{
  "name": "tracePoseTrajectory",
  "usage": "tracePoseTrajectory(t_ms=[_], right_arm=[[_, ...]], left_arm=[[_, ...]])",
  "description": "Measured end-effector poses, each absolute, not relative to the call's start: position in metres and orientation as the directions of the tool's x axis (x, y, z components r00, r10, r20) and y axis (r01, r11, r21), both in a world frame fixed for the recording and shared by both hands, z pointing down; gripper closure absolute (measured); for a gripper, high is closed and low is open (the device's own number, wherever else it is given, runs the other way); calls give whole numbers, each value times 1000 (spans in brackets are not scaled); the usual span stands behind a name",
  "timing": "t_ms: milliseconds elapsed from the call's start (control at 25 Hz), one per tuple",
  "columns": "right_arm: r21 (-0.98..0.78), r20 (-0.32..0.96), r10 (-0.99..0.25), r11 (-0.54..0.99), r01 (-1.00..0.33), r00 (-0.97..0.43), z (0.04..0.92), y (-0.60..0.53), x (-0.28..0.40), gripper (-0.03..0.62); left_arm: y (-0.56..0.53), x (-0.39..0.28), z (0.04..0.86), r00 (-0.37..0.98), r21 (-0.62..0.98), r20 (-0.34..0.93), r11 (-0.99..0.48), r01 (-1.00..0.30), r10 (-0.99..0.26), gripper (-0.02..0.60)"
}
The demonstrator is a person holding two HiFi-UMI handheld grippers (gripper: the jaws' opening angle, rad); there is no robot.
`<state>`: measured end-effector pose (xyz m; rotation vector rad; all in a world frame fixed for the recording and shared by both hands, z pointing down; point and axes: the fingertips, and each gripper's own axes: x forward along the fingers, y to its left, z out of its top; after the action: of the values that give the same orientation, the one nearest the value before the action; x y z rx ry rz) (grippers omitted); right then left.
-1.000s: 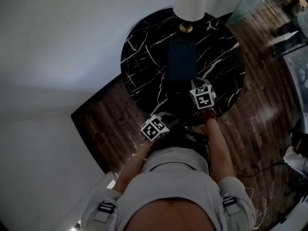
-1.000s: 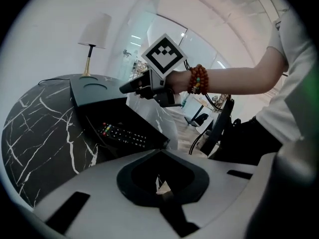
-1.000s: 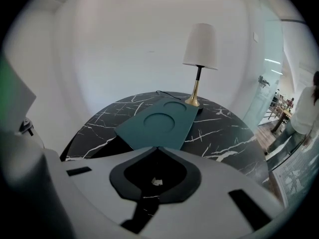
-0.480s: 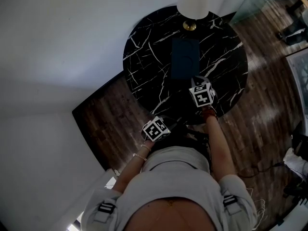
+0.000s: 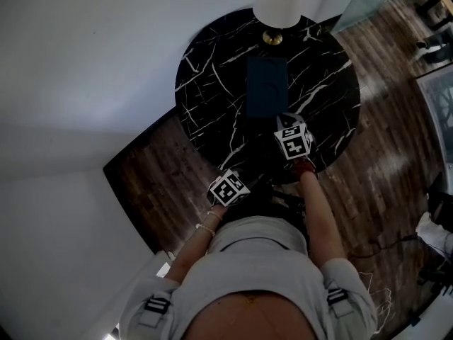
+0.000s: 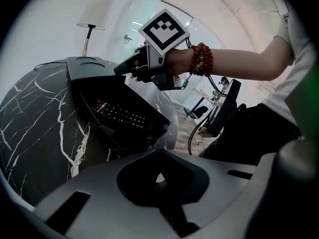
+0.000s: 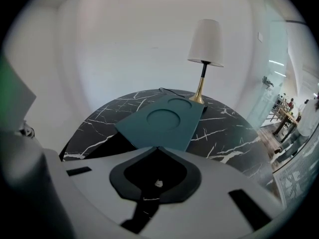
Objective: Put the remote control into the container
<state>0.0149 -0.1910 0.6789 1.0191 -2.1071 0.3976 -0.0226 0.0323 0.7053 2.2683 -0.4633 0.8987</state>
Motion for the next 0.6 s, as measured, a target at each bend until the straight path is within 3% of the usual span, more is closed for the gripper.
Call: tracePoseTrajectory(t_ms=[600], right_arm=[[25,736,-533,638,-770,-417,679,-190,15,582]], left_arm=[[7,-20,705,699,421,703,-714,-560,-133,580]])
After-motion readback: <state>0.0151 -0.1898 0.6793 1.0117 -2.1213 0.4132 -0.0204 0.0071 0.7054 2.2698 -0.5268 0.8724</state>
